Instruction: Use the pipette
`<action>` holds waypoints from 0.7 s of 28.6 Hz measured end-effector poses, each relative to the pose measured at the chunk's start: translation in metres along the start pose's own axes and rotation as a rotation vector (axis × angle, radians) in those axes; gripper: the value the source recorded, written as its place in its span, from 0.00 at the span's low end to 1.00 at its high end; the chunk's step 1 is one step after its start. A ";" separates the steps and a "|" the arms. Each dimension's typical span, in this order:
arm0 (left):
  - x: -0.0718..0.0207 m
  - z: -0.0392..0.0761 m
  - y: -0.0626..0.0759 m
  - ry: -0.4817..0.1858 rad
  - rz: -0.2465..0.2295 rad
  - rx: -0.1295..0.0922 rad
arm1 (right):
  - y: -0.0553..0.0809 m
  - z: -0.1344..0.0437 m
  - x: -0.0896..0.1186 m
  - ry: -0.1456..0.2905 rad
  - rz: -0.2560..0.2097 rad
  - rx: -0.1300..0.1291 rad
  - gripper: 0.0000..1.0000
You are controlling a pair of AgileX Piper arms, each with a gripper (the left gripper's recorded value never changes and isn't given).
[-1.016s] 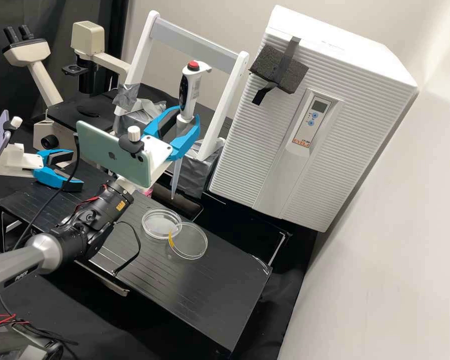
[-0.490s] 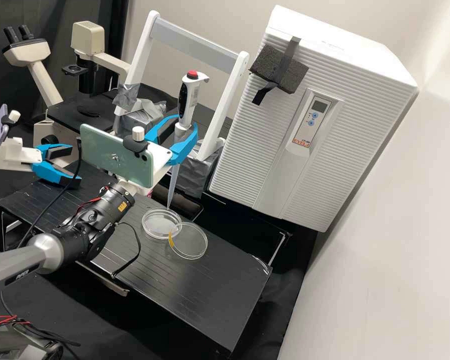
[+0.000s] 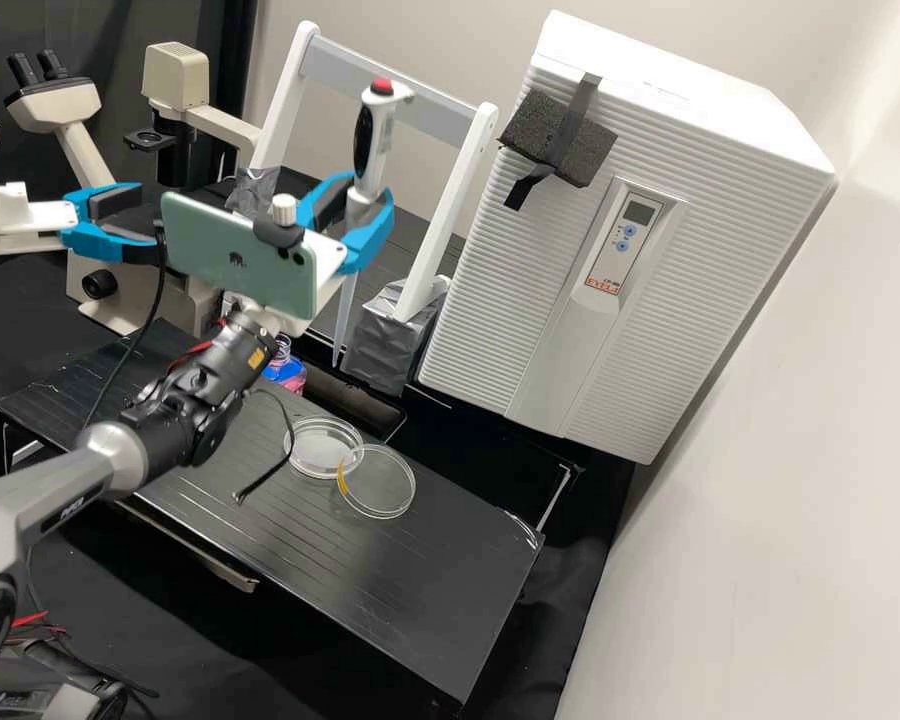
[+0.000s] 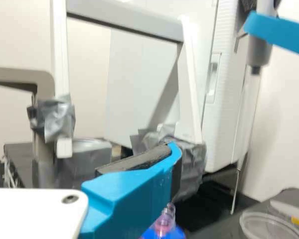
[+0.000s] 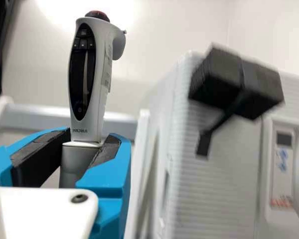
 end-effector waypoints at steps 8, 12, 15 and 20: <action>0.0053 0.001 0.010 0.004 0.016 0.010 | 0.000 -0.035 0.051 0.081 -0.035 0.059 0.00; 0.0037 0.000 0.018 0.009 0.038 0.022 | -0.013 -0.042 0.078 0.060 -0.129 0.070 0.00; 0.0014 -0.001 0.022 0.017 0.052 0.028 | -0.021 -0.043 0.097 0.031 -0.199 0.058 0.00; -0.0013 -0.003 0.032 0.026 0.080 0.042 | -0.030 -0.039 0.117 -0.025 -0.277 0.052 0.00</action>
